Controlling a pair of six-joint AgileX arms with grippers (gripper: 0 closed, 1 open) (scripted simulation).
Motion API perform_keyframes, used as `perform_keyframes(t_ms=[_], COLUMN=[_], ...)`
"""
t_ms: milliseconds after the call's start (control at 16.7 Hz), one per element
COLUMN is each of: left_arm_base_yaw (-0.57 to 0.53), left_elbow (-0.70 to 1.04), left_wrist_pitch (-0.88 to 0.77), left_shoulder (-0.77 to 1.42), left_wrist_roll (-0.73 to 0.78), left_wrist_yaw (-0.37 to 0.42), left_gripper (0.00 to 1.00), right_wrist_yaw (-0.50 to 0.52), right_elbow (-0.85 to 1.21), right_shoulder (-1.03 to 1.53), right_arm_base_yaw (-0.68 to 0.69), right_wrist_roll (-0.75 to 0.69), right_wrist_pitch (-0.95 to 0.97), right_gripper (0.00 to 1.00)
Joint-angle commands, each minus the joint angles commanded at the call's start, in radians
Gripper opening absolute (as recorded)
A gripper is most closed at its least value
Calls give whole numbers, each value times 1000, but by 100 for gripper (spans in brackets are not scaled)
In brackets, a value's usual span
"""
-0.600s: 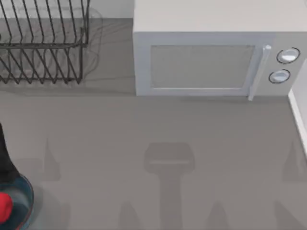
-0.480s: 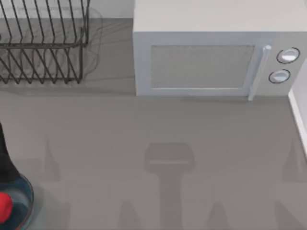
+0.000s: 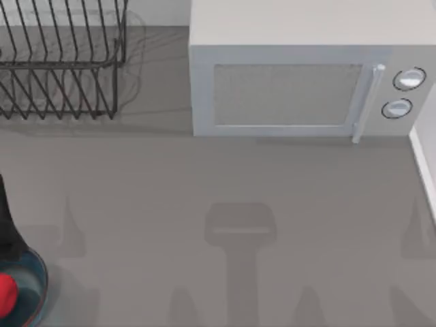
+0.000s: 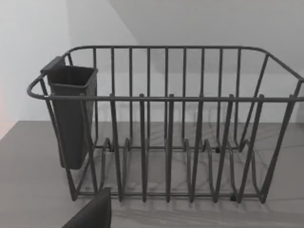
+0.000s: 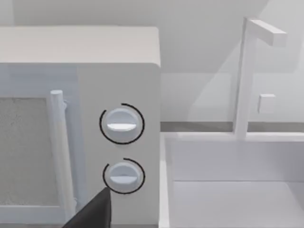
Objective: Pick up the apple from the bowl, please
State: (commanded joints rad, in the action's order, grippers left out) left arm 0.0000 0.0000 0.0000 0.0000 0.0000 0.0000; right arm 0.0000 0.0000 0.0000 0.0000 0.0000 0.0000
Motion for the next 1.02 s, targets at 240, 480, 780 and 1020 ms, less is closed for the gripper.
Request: perform_keyframes(t_ms=[240,480,780,1020], left_arm_base_yaw=[0,0,0,3], left_elbow=[0,0,0,57], left_wrist_pitch=[0,0,0,-67], left_shoulder=[0,0,0,67], left_wrist_roll=[0,0,0,5], left_wrist_yaw=[0,0,0,0], left_gripper=[100,100,100,100], right_wrist_yaw=[0,0,0,0], right_elbow=[0,0,0,0], right_shoulder=[0,0,0,0], right_arm_base_yaw=[0,0,0,0], right_wrist_roll=[0,0,0,0], right_wrist_pitch=[0,0,0,0], right_gripper=[100,100,100,100])
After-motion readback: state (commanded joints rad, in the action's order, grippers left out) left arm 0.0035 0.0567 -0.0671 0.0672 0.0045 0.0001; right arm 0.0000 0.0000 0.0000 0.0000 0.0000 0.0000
